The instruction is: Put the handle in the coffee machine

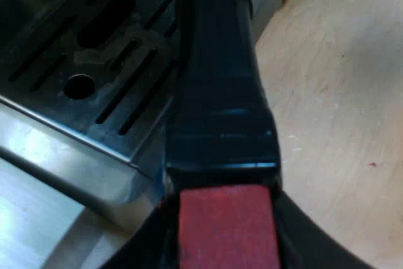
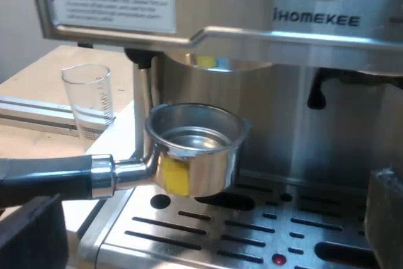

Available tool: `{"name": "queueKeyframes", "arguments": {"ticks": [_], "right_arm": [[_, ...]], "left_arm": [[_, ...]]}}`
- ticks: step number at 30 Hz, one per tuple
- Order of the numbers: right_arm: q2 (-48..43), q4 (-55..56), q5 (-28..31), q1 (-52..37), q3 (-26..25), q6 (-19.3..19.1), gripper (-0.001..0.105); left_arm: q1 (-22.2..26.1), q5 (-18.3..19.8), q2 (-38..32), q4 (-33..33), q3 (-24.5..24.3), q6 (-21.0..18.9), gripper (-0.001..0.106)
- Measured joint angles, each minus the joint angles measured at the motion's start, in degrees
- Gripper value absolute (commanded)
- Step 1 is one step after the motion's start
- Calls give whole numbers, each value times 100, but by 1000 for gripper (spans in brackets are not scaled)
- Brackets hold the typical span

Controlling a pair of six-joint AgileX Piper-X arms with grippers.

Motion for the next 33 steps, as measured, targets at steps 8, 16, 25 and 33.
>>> {"name": "queueKeyframes", "arguments": {"ticks": [8,16,25,33], "right_arm": [[568,-848,23,1,0,0,98],[1090,-1872,21,-26,0,-511,98],[1278,-2140,87,-251,-152,-556,98],[1437,-2156,87,-397,-371,-556,98]], "left_arm": [[0,75,322,0,-362,109,0],[0,80,801,-8,-730,200,0],[0,105,1187,-6,-970,305,0],[0,126,1316,-179,-1010,368,0]]}}
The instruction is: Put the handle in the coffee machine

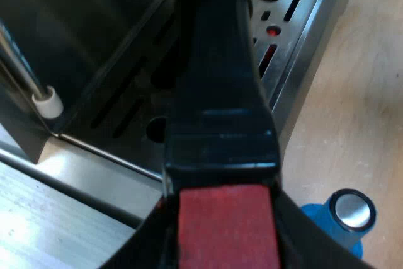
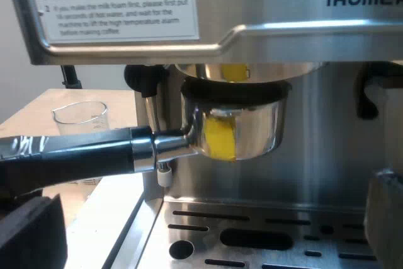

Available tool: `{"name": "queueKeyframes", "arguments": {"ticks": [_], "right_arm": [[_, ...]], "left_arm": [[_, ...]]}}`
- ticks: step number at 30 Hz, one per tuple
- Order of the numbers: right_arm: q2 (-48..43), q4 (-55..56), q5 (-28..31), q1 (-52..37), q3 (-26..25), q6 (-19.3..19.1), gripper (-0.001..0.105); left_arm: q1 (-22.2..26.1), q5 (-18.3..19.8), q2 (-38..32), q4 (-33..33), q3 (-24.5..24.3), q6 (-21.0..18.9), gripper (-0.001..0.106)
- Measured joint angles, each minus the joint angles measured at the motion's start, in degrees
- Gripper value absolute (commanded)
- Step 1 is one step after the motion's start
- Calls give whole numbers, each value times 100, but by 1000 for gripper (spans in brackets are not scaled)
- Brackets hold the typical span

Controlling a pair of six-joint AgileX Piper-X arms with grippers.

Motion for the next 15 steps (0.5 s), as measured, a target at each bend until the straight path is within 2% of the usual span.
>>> {"name": "queueKeyframes", "arguments": {"ticks": [4,15], "right_arm": [[0,0,0,3,2,0,98],[0,0,0,3,2,0,98]], "left_arm": [[0,184,0,-87,0,9,0],[-32,186,31,-341,0,42,0]]}}
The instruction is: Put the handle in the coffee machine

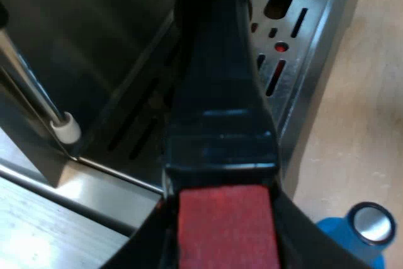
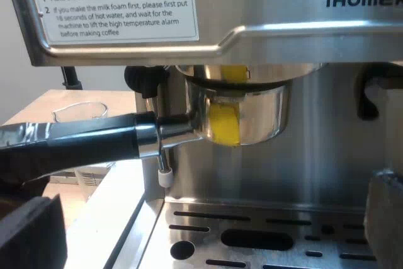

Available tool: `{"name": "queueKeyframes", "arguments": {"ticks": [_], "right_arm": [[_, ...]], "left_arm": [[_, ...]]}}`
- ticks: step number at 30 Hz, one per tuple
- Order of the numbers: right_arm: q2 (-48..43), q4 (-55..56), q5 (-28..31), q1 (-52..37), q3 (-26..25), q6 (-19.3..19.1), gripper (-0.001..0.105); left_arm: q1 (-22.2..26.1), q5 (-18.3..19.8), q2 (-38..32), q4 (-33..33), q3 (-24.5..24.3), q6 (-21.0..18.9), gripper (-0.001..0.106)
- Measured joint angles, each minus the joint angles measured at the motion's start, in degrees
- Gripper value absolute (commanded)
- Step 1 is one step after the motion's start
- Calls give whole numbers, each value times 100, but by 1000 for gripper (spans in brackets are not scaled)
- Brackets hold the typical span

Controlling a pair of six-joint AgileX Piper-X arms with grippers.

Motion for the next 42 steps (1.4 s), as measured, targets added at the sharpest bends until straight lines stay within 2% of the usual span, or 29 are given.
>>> {"name": "queueKeyframes", "arguments": {"ticks": [5,10,34,42], "right_arm": [[0,0,0,0,0,0,98],[0,0,0,0,0,0,98],[0,0,0,0,0,0,98],[0,0,0,0,0,0,98]], "left_arm": [[-203,-37,190,-34,-225,0,0],[-177,-46,358,-49,-391,0,0],[-122,3,357,160,-402,-13,0],[97,247,357,240,-402,19,0]]}}
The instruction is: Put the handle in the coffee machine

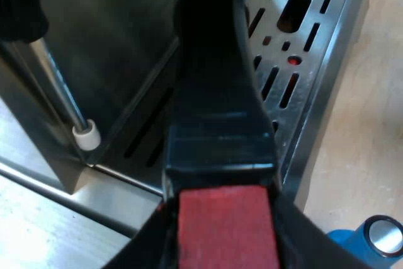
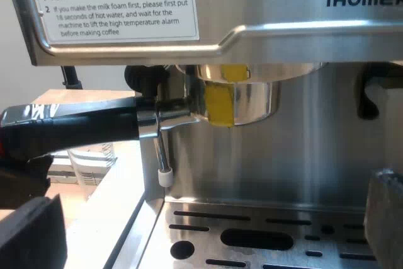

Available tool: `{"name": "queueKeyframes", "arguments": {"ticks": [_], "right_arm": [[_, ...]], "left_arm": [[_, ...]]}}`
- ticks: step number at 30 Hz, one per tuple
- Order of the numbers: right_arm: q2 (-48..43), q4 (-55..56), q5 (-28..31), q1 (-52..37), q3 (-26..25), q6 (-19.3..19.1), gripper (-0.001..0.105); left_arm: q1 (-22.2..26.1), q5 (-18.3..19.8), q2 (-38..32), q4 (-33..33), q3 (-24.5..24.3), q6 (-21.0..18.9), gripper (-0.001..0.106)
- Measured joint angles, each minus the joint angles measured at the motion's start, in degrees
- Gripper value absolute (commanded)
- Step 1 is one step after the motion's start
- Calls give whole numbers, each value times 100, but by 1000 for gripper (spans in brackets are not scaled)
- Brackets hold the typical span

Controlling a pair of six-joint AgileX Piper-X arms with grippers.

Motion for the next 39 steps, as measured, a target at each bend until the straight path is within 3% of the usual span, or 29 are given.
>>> {"name": "queueKeyframes", "arguments": {"ticks": [9,19,24,31,39], "right_arm": [[0,0,0,0,0,0,98],[0,0,0,0,0,0,98],[0,0,0,0,0,0,98],[0,0,0,0,0,0,98],[0,191,0,0,0,0,98]], "left_arm": [[-137,100,56,-34,0,107,0],[-171,58,64,-510,13,229,0],[-178,98,64,-888,13,-34,0],[-178,310,79,-871,37,-564,0],[-178,424,79,-680,52,-709,0]]}}
